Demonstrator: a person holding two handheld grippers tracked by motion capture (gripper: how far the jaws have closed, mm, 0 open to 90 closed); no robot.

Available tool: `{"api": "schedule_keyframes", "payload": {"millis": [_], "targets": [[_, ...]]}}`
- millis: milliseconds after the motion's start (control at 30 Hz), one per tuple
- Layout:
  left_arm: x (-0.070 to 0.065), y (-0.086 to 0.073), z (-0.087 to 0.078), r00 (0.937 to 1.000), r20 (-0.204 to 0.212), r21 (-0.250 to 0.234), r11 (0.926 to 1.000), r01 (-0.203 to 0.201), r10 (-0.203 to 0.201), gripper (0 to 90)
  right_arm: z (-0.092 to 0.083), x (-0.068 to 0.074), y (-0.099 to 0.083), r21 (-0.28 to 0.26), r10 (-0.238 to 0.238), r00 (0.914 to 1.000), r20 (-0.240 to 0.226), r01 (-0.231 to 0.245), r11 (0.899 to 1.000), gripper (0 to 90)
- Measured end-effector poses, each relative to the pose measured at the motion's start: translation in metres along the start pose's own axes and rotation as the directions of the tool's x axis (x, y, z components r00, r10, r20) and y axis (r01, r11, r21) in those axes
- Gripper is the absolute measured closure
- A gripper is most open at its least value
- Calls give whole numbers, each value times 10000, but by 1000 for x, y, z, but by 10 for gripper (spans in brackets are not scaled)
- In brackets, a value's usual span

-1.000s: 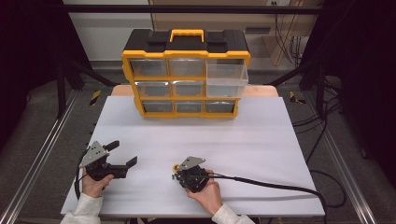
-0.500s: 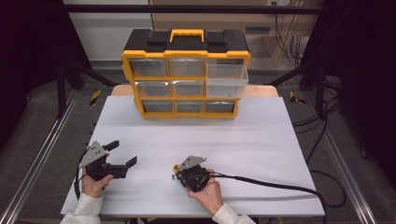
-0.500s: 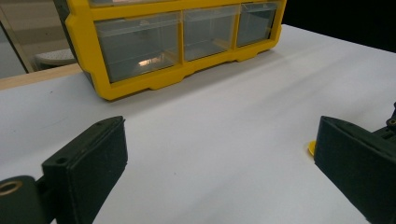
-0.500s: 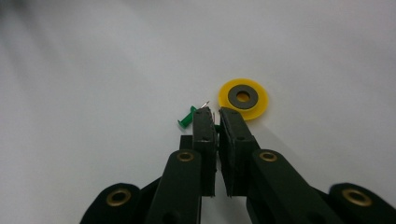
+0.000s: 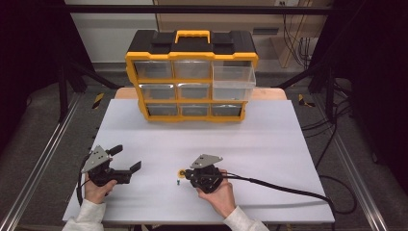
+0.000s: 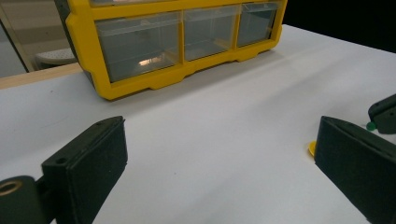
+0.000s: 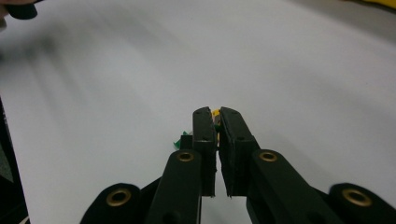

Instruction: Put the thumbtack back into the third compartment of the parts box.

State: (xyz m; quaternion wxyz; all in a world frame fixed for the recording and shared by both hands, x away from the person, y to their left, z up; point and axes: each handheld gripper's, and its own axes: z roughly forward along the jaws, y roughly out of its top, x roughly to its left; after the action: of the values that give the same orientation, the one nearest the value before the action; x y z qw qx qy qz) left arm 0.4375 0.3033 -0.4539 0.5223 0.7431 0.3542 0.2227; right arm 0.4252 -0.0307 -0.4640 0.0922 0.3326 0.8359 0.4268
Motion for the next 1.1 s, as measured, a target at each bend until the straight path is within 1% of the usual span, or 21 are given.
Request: {"api": "schedule_keyframes", "payload": {"millis": [167,367,533,800,1100], "targets": [[0,0,-1,10000,-8,-33,10000,-3,3,27,-16,-9,8,-397,117,9998,129,-111,9992,859],[0,0,0,10000,-16,10,10000,23,-23,26,-40,-19,22,-992,70,9991,428,-27,9951,859],[0,0,0,10000,-15,7,10000,23,-23,26,-61,-28,35,-1505,32,9984,570,54,9886,859],[0,0,0,10000,-17,-1,10000,17,-17,27,-95,-43,53,-2168,145,9951,979,71,9762,860],[0,0,1,10000,-5,18,10000,12,-12,27,-123,-59,68,-2611,238,9913,1297,110,9652,860]]}}
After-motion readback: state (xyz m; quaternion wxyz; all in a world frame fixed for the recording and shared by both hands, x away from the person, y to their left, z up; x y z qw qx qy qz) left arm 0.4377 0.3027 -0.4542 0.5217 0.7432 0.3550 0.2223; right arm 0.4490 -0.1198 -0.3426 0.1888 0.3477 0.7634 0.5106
